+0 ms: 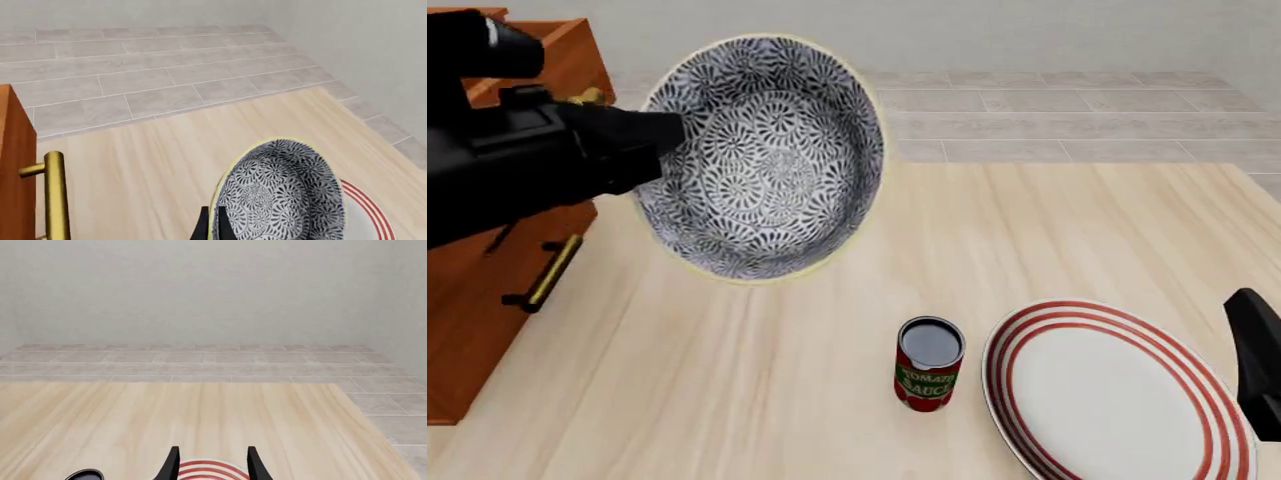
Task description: Put the bowl on top of the cabinet.
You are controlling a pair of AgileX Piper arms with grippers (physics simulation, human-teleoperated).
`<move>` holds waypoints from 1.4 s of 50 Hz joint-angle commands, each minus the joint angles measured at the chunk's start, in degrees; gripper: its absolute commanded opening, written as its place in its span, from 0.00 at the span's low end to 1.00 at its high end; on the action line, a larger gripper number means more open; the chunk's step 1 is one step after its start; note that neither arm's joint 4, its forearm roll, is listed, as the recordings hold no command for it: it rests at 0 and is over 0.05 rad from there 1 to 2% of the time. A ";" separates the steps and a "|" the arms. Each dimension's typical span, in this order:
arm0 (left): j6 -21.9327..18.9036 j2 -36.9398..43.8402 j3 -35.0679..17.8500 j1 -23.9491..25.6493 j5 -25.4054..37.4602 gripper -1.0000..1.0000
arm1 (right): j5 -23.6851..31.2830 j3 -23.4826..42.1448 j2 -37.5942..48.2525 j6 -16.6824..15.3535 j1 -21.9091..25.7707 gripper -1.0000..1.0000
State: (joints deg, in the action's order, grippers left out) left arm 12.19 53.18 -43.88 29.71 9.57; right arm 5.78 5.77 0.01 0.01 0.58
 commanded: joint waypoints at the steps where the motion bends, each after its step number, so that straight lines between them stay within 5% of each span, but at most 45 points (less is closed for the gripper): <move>1: -2.13 -8.49 -2.05 -0.36 3.91 0.00 | -0.01 0.00 0.00 -0.02 0.02 1.00; 24: -3.24 -17.41 -9.46 -4.06 10.36 0.00 | 0.01 0.00 0.00 0.00 0.00 1.00; 32: 0.64 -19.83 -8.96 -12.38 8.24 0.00 | 0.00 0.00 0.00 0.01 0.00 1.00; 45: -1.70 -22.12 -12.78 -21.93 9.40 0.00 | 0.01 0.00 0.00 0.00 0.01 1.00; 46: -0.04 -23.29 -12.37 -20.27 8.24 0.00 | 0.00 0.00 0.00 0.00 0.00 1.00; 54: 0.37 -24.24 -13.01 -28.69 6.69 0.00 | 0.01 0.00 0.00 0.00 0.01 1.00; 58: 3.68 -23.83 -12.80 -32.67 5.60 0.00 | -0.01 0.00 0.00 0.00 0.01 1.00; 60: 1.65 -23.99 -13.09 -34.44 5.17 0.00 | 0.00 0.00 0.00 -0.01 -0.01 1.00; 70: 8.53 -21.70 -13.25 -44.27 3.77 0.00 | -0.01 0.00 0.00 0.01 0.00 1.00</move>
State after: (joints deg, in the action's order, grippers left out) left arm 16.44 30.24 -56.42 -5.32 14.89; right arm 5.78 5.77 0.01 0.01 0.58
